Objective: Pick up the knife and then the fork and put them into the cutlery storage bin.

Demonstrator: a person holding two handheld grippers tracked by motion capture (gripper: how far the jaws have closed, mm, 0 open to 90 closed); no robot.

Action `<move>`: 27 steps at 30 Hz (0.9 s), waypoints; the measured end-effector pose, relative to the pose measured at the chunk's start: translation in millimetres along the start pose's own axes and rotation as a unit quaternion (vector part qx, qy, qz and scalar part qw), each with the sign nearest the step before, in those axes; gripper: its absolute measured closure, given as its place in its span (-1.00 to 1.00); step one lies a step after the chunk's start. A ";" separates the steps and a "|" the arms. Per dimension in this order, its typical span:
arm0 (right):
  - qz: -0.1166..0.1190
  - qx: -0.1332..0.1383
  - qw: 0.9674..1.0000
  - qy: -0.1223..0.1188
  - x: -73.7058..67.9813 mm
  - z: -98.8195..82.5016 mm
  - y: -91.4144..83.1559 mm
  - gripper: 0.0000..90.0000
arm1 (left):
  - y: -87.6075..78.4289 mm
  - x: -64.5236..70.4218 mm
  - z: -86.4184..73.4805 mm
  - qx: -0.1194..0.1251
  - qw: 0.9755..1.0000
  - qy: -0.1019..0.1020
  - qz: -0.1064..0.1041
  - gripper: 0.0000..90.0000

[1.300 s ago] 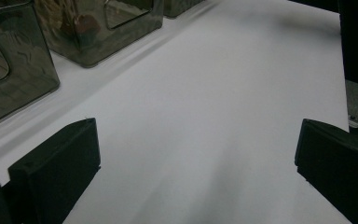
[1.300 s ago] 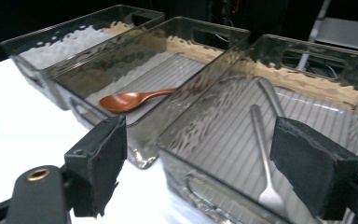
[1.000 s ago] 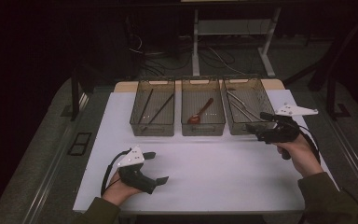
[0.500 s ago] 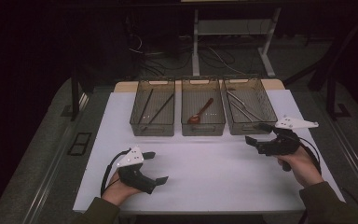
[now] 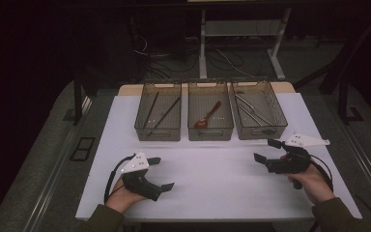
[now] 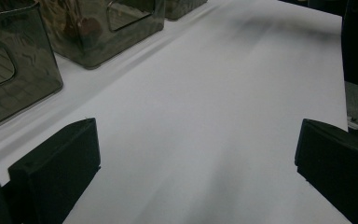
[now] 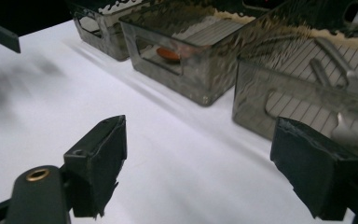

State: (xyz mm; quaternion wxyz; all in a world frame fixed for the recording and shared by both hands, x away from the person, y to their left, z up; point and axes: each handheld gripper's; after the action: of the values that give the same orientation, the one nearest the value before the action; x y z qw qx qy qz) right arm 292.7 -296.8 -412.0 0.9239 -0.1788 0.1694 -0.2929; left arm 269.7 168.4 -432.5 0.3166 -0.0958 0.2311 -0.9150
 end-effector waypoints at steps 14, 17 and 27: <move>0.020 -0.004 1.000 0.012 -14.2 -28.3 -4.4 -0.64 | -0.4 -0.2 0.0 -0.001 1.000 0.001 0.000 -1.00; 0.018 -0.004 1.000 0.011 -15.1 -32.5 -5.1 -0.69 | -0.8 0.0 0.0 -0.001 1.000 0.002 0.001 -1.00; 0.015 -0.021 1.000 0.000 -20.3 -40.5 -6.1 -0.69 | -0.9 0.1 -0.7 -0.004 1.000 0.005 0.004 -1.00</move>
State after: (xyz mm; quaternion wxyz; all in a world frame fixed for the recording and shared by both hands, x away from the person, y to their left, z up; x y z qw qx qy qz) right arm 257.1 -298.6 -440.7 0.9242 -0.1955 0.1785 -0.2751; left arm 268.9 169.3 -432.6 0.3185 -0.0919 0.2363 -0.9134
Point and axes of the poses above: each handheld gripper's, and its own axes: y roughly forward along the jaws, z roughly out of its top, x roughly to its right, and after that the axes turned 11 degrees about z, right-handed
